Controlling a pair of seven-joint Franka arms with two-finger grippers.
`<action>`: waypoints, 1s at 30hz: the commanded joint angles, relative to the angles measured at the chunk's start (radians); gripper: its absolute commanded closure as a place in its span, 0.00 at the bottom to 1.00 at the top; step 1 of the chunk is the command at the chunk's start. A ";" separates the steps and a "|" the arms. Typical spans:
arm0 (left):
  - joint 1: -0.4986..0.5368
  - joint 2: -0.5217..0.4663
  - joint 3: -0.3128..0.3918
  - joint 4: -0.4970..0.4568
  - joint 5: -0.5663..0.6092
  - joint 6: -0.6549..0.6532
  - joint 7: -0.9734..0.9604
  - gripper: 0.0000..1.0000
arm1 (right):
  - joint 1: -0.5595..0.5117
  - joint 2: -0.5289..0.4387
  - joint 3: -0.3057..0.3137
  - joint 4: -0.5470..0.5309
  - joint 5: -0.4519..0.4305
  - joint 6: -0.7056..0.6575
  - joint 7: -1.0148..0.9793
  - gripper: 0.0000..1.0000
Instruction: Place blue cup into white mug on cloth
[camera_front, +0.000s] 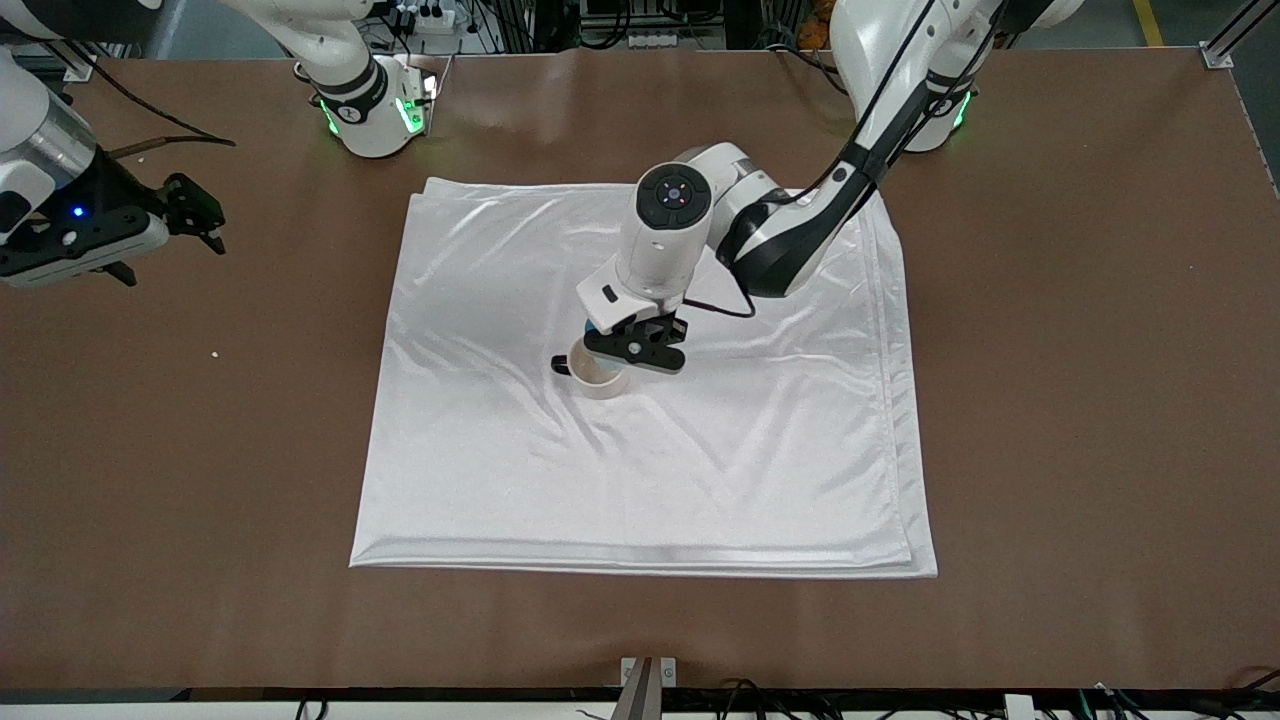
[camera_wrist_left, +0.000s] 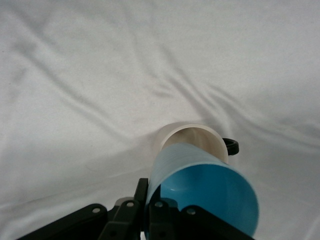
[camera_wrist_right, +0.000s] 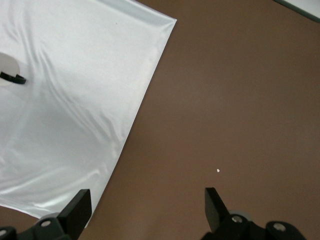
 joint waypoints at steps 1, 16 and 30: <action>-0.022 0.039 0.017 0.036 0.030 0.043 -0.044 1.00 | 0.003 -0.004 0.007 0.042 0.015 -0.029 0.159 0.00; -0.071 0.076 0.051 0.036 0.030 0.075 -0.045 1.00 | 0.004 0.057 0.009 0.113 0.023 -0.032 0.323 0.00; -0.079 0.100 0.060 0.036 0.028 0.116 -0.045 1.00 | -0.008 0.070 0.004 0.113 0.031 -0.035 0.420 0.00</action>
